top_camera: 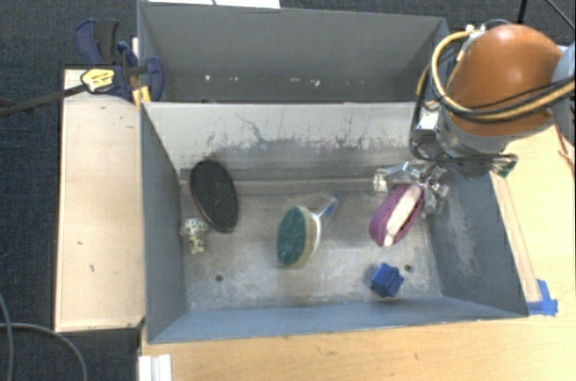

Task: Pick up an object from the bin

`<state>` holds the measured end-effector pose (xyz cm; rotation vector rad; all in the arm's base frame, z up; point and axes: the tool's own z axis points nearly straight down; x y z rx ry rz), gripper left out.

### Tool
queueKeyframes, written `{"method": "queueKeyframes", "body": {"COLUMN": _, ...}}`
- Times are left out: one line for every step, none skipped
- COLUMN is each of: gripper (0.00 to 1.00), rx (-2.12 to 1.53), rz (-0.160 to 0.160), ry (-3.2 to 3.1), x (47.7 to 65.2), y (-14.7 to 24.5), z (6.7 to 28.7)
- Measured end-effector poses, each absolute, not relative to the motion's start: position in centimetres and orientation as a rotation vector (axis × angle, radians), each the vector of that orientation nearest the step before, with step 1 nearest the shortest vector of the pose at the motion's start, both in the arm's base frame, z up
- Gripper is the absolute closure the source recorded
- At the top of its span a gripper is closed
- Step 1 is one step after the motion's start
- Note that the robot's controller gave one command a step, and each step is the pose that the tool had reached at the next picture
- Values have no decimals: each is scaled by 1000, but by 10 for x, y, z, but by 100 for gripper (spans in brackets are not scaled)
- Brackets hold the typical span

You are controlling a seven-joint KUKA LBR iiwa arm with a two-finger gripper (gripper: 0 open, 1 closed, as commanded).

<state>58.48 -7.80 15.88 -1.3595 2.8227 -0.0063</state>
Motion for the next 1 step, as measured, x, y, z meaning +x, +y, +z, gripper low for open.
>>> {"method": "queueKeyframes", "body": {"gripper": 100, "rx": -1353, "rz": -7, "ry": 2827, "x": 566, "y": -75, "z": 235}}
